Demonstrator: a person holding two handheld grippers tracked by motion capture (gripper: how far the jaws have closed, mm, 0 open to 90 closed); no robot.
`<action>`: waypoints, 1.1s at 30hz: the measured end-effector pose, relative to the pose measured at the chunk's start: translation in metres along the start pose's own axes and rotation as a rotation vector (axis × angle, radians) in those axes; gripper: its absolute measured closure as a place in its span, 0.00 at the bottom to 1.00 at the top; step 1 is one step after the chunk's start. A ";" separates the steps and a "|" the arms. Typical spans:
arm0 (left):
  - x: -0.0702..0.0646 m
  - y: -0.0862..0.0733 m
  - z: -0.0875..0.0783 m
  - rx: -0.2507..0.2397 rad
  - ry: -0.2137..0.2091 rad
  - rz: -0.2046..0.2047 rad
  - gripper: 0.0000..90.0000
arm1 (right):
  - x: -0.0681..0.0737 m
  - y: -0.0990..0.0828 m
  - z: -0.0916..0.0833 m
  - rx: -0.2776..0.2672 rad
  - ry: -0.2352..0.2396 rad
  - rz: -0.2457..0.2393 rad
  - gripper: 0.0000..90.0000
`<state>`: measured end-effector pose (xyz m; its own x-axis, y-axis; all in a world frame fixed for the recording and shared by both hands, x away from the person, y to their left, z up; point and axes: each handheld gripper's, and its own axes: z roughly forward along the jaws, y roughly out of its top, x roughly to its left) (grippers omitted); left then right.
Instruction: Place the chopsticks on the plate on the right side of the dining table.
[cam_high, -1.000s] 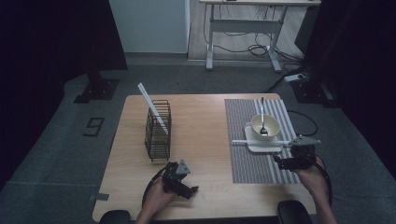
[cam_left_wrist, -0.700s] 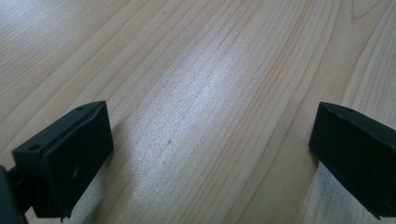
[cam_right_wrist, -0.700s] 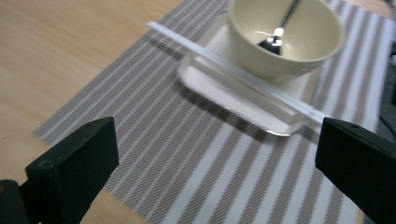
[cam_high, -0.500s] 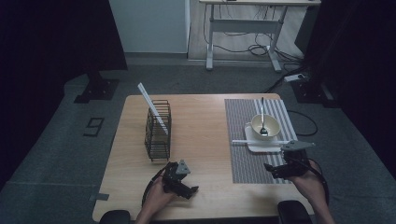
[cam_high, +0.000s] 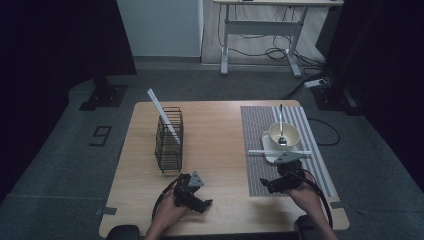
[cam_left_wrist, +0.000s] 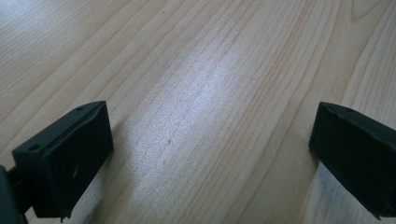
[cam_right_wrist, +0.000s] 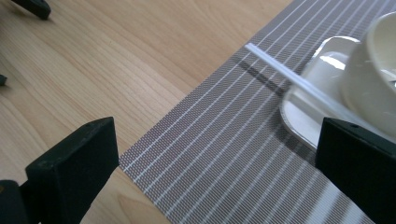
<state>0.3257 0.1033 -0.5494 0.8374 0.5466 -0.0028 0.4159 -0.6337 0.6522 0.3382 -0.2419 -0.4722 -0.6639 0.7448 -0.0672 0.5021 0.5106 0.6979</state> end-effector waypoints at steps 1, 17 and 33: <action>0.000 0.000 0.000 -0.001 0.000 -0.001 0.00 | 0.001 0.000 0.003 0.005 0.003 -0.006 0.00; -0.001 0.000 0.000 -0.001 0.005 -0.007 0.00 | 0.010 -0.027 0.070 0.010 0.039 -0.013 0.00; -0.002 0.000 0.001 -0.001 0.008 -0.009 0.00 | 0.016 -0.036 0.082 -0.029 0.069 0.017 0.00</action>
<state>0.3247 0.1020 -0.5496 0.8309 0.5564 -0.0023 0.4227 -0.6285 0.6529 0.3553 -0.2133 -0.5570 -0.6930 0.7209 -0.0067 0.4978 0.4852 0.7189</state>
